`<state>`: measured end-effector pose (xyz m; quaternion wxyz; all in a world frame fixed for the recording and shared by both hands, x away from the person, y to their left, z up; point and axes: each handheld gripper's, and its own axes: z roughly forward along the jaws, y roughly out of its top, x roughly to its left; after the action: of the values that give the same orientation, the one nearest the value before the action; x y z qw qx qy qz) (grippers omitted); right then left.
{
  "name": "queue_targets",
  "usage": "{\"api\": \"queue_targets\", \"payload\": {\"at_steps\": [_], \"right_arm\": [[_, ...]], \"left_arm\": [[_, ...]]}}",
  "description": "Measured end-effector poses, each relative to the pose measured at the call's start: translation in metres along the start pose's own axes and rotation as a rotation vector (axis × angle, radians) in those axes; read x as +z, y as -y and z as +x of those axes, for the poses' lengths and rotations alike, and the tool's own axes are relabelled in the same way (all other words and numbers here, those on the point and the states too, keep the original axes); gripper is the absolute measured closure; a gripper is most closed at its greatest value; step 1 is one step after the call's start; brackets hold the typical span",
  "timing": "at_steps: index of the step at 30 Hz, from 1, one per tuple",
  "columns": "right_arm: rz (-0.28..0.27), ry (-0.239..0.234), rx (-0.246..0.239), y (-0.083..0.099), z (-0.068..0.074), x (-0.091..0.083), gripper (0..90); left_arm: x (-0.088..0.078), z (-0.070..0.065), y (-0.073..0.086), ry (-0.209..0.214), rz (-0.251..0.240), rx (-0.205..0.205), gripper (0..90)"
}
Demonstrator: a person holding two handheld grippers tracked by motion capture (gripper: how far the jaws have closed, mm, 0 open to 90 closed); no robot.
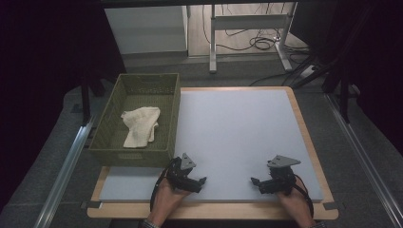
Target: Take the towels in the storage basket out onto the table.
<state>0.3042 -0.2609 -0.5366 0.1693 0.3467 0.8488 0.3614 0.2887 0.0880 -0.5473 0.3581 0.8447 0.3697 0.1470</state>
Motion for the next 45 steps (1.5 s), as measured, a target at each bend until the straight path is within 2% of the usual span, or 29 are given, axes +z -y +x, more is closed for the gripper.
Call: {"api": "queue_targets", "payload": {"at_steps": [39, 45], "right_arm": [[-0.006, -0.009, -0.002, 0.0015, -0.0008, -0.0011, 4.4], [-0.009, -0.011, -0.004, 0.0020, -0.0009, -0.0015, 4.4]], "left_arm": [[0.0003, 0.0009, -0.0010, 0.013, 0.011, -0.013, 6.7], [-0.0010, -0.0022, -0.0054, 0.051, 0.023, 0.009, 6.8]]}}
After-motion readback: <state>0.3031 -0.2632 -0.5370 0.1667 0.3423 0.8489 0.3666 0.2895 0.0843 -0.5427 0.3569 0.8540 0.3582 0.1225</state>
